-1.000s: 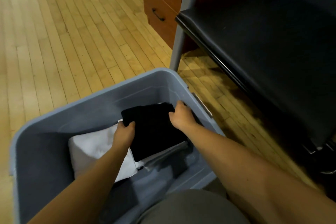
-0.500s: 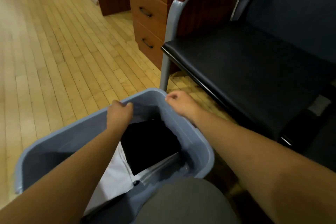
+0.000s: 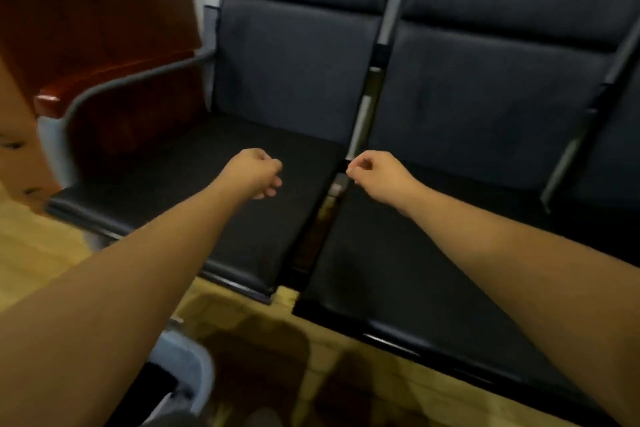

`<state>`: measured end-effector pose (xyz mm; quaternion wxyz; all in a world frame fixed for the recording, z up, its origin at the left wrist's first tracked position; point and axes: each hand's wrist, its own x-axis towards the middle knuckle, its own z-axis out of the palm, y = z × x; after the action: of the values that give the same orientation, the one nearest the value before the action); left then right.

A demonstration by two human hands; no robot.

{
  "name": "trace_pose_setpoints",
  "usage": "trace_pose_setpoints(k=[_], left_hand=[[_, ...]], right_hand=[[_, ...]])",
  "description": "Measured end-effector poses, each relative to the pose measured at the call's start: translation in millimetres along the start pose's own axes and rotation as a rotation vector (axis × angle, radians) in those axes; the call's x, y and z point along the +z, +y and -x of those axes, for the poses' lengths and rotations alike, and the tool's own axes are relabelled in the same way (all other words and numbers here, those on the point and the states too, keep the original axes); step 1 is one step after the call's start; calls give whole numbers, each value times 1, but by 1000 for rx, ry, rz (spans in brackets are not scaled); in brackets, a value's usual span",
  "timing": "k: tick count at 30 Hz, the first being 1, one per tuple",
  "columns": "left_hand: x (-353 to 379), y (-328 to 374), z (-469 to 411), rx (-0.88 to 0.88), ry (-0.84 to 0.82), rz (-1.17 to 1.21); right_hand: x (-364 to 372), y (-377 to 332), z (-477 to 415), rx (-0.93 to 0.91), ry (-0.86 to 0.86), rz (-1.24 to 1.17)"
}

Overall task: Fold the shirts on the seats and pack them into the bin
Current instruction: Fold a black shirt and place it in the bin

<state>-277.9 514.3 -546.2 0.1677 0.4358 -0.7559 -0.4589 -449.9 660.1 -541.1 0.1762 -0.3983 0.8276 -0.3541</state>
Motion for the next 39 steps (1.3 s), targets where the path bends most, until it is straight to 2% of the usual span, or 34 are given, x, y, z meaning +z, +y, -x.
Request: trace_pose_setpoints(k=[6, 12, 16, 19, 23, 26, 29, 33, 36, 39], left_hand=[[167, 109, -17, 126, -261, 13], [326, 168, 15, 204, -519, -38], [410, 187, 43, 283, -635, -77], [465, 195, 60, 416, -638, -167], [529, 200, 78, 614, -703, -243], [567, 201, 85, 607, -765, -350], [592, 200, 84, 646, -652, -448], [601, 210, 84, 685, -572, -336], [589, 243, 85, 523, -533, -50], [565, 290, 88, 362, -528, 310]], right_hand=[[-149, 148, 33, 245, 258, 43], [-254, 271, 99, 476, 446, 134], [-295, 336, 142, 652, 441, 300], [-306, 378, 163, 764, 383, 384], [-304, 416, 174, 761, 351, 525], [-310, 429, 177, 732, 492, 527], [-317, 434, 180, 669, 645, 407], [-326, 430, 186, 604, 807, 323], [-336, 430, 194, 638, 875, 283], [-346, 431, 207, 745, 971, 128]])
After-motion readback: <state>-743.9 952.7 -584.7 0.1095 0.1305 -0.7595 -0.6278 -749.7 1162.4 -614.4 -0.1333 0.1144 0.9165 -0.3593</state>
